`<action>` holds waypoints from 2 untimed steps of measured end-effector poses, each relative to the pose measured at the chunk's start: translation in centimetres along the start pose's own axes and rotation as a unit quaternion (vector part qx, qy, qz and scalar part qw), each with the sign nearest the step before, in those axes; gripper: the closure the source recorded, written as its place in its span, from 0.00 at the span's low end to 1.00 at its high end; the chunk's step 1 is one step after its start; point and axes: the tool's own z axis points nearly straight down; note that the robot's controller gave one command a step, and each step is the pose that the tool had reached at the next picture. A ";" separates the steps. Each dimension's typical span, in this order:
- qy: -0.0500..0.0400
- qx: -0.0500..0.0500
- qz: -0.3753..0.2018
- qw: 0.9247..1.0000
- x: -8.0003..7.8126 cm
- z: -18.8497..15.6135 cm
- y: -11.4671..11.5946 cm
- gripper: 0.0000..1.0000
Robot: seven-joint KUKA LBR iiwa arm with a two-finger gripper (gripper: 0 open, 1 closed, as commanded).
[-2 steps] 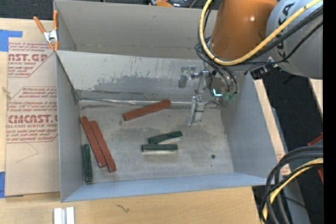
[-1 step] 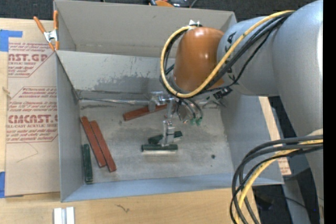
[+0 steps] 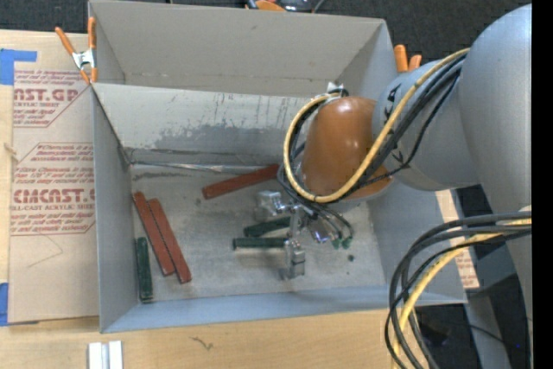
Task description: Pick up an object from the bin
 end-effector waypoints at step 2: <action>-0.004 0.000 0.000 1.000 -0.3 -0.2 0.0 0.00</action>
Offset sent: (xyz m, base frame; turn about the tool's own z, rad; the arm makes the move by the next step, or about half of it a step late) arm 0.0000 0.0000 0.0000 0.0000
